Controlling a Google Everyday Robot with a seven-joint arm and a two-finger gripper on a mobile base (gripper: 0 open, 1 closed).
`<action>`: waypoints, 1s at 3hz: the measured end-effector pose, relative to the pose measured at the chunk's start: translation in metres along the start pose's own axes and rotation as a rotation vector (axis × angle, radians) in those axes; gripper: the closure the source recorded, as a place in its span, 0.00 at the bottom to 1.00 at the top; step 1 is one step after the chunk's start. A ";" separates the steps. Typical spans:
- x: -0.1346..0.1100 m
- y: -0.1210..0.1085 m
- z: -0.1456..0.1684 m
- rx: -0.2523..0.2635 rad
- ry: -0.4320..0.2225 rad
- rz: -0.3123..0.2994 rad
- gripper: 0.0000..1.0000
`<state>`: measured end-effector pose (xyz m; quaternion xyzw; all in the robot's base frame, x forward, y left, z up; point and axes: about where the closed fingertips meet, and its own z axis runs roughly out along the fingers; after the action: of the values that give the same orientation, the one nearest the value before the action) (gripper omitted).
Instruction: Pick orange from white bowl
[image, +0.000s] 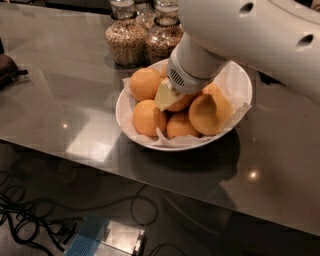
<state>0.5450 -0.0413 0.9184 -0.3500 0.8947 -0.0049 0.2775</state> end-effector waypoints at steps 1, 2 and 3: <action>-0.007 -0.012 -0.034 -0.074 -0.076 -0.002 1.00; -0.018 -0.014 -0.086 -0.163 -0.182 -0.050 1.00; -0.016 -0.012 -0.141 -0.221 -0.299 -0.111 1.00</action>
Offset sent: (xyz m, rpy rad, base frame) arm -0.0636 -0.0050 0.1505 0.3389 -0.0704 0.4151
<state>0.4915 -0.0666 1.0482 -0.4240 0.8178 0.1302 0.3668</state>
